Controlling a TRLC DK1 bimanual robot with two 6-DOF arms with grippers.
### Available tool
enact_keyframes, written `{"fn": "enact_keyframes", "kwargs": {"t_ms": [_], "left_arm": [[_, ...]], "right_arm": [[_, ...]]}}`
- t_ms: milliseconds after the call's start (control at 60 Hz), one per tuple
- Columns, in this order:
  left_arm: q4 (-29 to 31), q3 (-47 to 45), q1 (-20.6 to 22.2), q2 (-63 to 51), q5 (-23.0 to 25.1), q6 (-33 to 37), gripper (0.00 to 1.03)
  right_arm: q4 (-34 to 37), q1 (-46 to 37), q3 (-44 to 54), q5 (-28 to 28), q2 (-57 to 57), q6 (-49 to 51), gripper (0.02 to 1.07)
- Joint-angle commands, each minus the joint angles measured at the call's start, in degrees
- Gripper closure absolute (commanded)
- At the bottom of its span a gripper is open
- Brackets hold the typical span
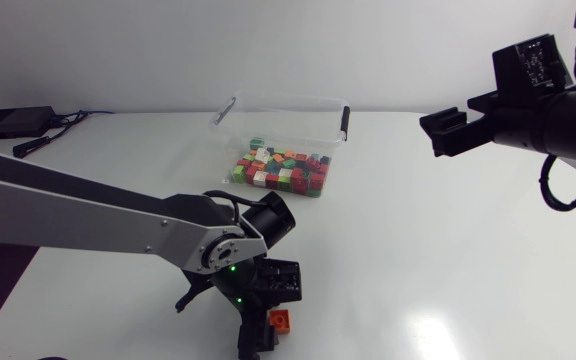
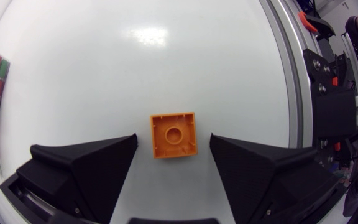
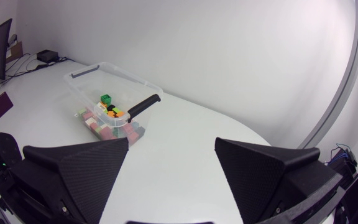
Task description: Place the duplo bricks in the container
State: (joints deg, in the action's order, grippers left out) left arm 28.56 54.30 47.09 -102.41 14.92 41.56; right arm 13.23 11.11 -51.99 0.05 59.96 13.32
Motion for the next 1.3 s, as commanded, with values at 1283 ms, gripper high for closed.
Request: {"fn": "enact_keyframes", "kwargs": {"t_ms": [1283], "left_arm": [[-6.1, 31.4, -20.9, 1.5, 3.0, -12.9, 0.68]], "right_arm": [[-32.3, -11.3, 42.9, 2.4, -31.7, 9.8, 0.07]]}}
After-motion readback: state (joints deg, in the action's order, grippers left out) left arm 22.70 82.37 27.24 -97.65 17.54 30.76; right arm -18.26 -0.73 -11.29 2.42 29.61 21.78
